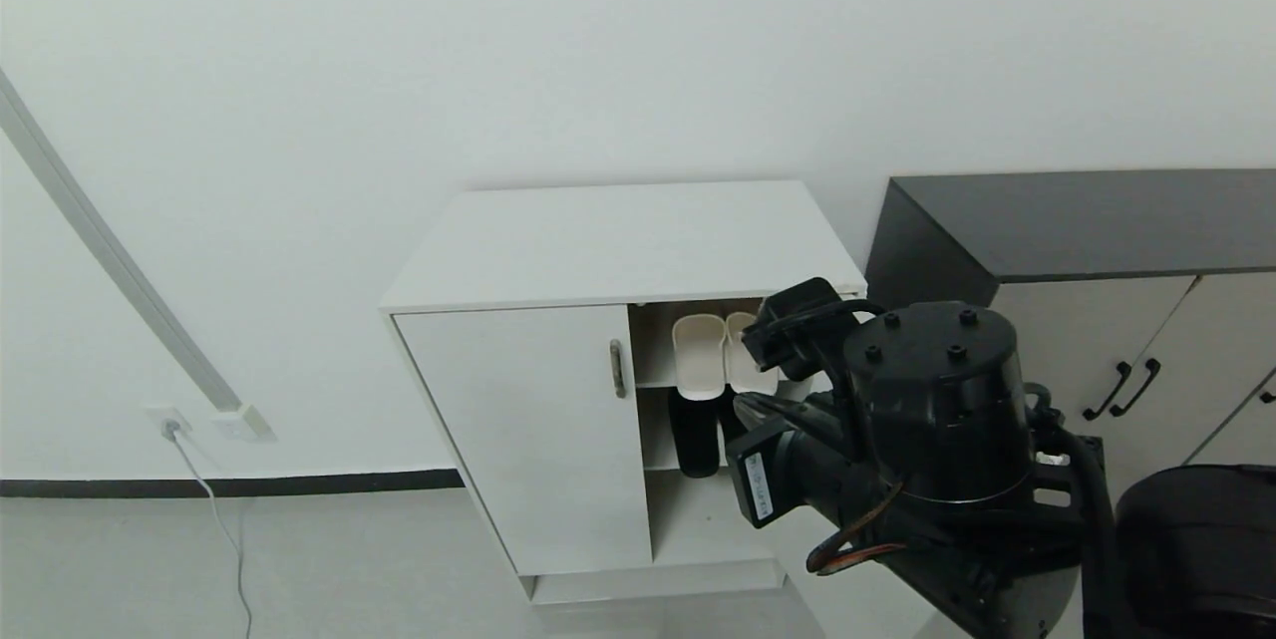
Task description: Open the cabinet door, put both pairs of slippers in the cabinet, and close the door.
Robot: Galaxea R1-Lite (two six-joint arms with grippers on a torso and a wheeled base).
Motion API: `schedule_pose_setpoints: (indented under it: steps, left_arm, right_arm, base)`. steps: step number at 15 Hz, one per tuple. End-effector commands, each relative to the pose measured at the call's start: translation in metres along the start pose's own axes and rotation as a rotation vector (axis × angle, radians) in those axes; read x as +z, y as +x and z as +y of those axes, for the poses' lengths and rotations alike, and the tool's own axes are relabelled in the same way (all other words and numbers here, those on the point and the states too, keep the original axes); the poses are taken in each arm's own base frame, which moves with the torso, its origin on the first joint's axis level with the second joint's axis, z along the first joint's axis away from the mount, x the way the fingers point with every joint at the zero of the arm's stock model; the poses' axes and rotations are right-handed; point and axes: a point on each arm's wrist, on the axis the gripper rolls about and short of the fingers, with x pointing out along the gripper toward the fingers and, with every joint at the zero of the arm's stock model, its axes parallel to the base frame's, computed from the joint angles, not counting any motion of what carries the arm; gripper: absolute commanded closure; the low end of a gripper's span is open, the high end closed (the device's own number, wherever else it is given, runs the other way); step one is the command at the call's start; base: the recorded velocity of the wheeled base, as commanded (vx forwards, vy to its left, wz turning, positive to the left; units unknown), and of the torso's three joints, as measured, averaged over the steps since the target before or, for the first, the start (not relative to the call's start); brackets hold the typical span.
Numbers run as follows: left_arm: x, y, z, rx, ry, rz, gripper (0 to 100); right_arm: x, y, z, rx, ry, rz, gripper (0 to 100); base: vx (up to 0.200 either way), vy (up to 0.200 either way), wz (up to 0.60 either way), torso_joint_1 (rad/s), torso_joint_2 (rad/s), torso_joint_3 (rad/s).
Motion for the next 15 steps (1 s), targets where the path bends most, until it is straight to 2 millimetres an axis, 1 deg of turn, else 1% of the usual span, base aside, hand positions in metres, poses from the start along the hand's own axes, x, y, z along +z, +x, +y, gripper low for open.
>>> schedule_pose_setpoints:
  steps: [1, 4, 6, 11, 15]
  left_arm:
    - [0.0000, 0.0000, -0.0001, -0.001, 0.004, 0.000, 100]
    - [0.0000, 0.0000, -0.0001, -0.001, 0.000, 0.000, 100]
    - [0.0000, 0.0000, -0.0001, -0.001, 0.001, 0.000, 100]
    - [0.0000, 0.0000, -0.0001, -0.001, -0.002, 0.000, 100]
    - [0.0000, 0.0000, -0.0001, -0.001, -0.002, 0.000, 100]
  right_arm:
    - [-0.0011, 0.0014, 0.0001, -0.002, -0.002, 0.004, 100]
    - [-0.0026, 0.0048, -0.0020, -0.012, 0.000, 0.010, 100]
    - [-0.0038, 0.0058, -0.0022, -0.013, -0.003, 0.014, 100]
    - [-0.0049, 0.0053, -0.0025, -0.014, -0.007, 0.018, 100]
    - [-0.0049, 0.0049, -0.0027, -0.014, -0.007, 0.018, 100]
  base:
    - [0.000, 0.000, 0.00, 0.271, -0.60, -0.334]
    - [0.000, 0.000, 0.00, 0.232, -0.51, -0.282]
    - [0.000, 0.000, 0.00, 0.146, -0.33, -0.171]
    - [0.000, 0.000, 0.00, 0.007, -0.02, -0.009]
    - [0.000, 0.000, -0.60, 0.001, 0.00, 0.004]
